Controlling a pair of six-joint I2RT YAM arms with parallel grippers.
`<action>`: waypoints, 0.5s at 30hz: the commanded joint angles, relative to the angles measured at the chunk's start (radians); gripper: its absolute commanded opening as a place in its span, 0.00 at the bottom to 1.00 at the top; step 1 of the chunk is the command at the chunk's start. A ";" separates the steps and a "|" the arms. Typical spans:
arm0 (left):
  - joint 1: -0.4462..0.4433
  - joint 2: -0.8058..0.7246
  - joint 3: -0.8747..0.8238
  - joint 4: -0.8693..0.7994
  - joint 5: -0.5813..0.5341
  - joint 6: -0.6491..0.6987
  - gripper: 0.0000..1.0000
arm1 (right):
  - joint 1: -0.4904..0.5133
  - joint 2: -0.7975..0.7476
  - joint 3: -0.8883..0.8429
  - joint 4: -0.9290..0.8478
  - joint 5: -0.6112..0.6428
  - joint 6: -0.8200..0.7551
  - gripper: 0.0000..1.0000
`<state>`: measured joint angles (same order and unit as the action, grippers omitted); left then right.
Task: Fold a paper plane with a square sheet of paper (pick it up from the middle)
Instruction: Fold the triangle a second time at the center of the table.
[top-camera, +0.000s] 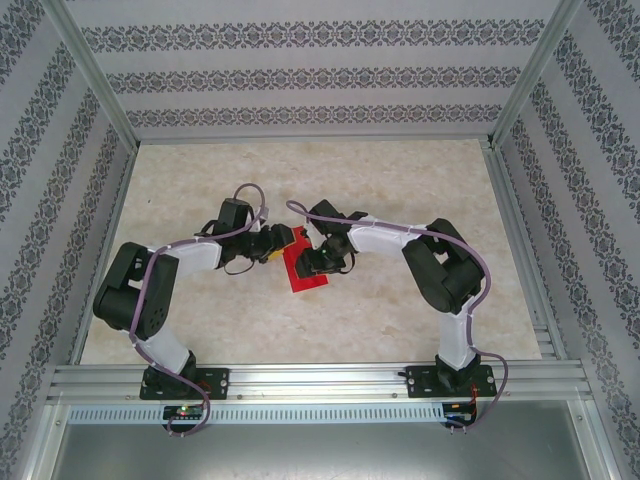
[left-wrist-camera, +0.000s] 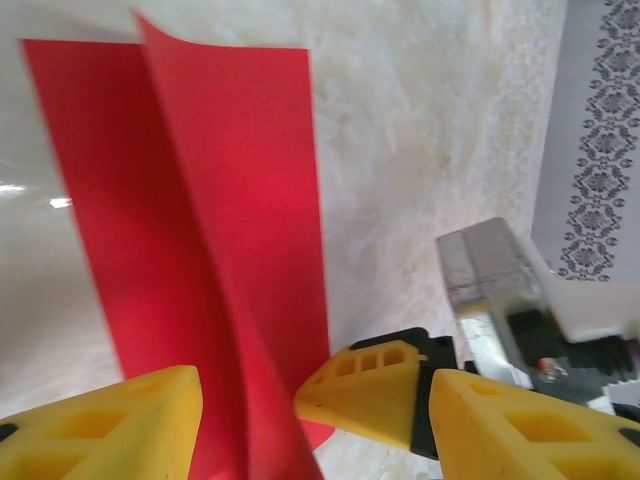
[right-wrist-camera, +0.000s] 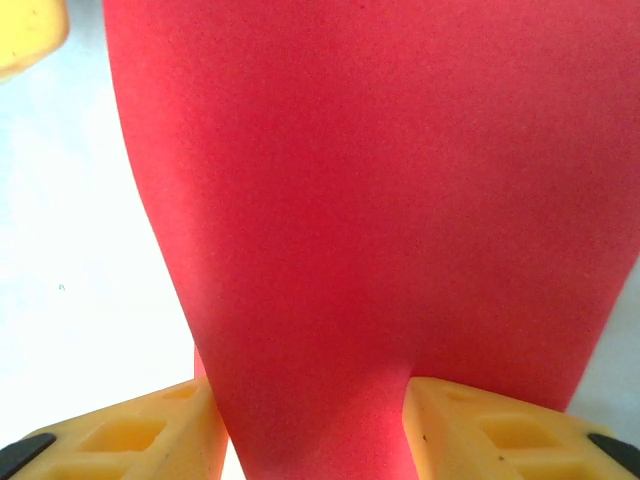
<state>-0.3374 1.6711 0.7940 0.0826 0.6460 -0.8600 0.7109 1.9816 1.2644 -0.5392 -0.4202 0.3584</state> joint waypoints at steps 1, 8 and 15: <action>-0.031 0.034 0.018 0.062 0.006 -0.022 0.61 | 0.005 0.064 -0.040 0.022 -0.013 0.007 0.52; -0.039 0.059 0.024 0.017 -0.054 -0.006 0.51 | -0.009 0.045 -0.055 0.048 -0.041 0.020 0.53; -0.043 0.096 0.032 0.033 -0.032 0.001 0.43 | -0.023 0.021 -0.068 0.087 -0.102 0.025 0.59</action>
<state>-0.3691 1.7367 0.8017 0.0895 0.6163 -0.8700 0.6872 1.9789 1.2373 -0.4816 -0.5079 0.3748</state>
